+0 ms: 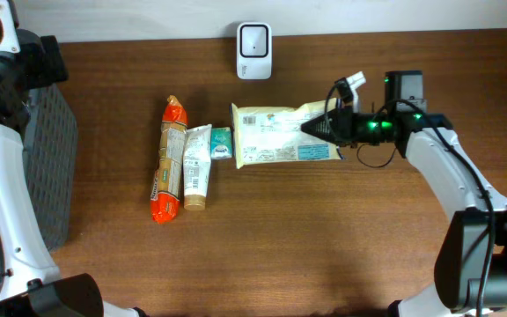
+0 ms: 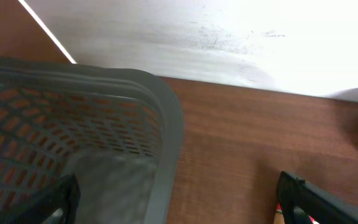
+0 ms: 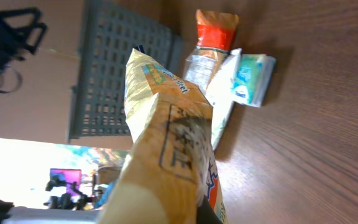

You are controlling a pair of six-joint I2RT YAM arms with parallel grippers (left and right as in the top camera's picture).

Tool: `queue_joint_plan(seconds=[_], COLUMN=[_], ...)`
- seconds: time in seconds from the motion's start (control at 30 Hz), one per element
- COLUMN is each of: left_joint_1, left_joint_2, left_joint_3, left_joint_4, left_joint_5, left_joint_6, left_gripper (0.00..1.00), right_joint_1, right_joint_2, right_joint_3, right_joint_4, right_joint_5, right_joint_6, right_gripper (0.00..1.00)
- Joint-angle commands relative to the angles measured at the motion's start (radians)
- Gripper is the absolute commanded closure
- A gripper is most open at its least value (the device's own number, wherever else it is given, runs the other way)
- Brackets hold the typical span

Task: Scan the item barcode
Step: 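Carry the wipes pack to the scanner and hold it over the window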

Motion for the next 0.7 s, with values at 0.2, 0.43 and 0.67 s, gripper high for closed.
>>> queue_joint_plan(seconds=[0.2,0.43,0.67], left_joint_1=[0.001,0.001,0.001], left_joint_2=[-0.017,-0.017,-0.017], left_joint_3=[0.015,0.015,0.015], left_joint_4=[0.002,0.002,0.002], left_joint_5=[0.003,0.003,0.003], left_joint_6=[0.013,0.013,0.013], left_gripper=[0.01,0.01,0.01], right_joint_1=[-0.106,0.203,0.433], right_joint_2=[-0.043,-0.041,0.121], right_joint_3=[0.032,0.288,0.288], right_joint_4=[0.012,0.012,0.637], right_joint_5=[0.053,1.182,1.685], right_joint_6=[0.118,-0.185,-0.913], right_gripper=[0.96,0.96,0.96])
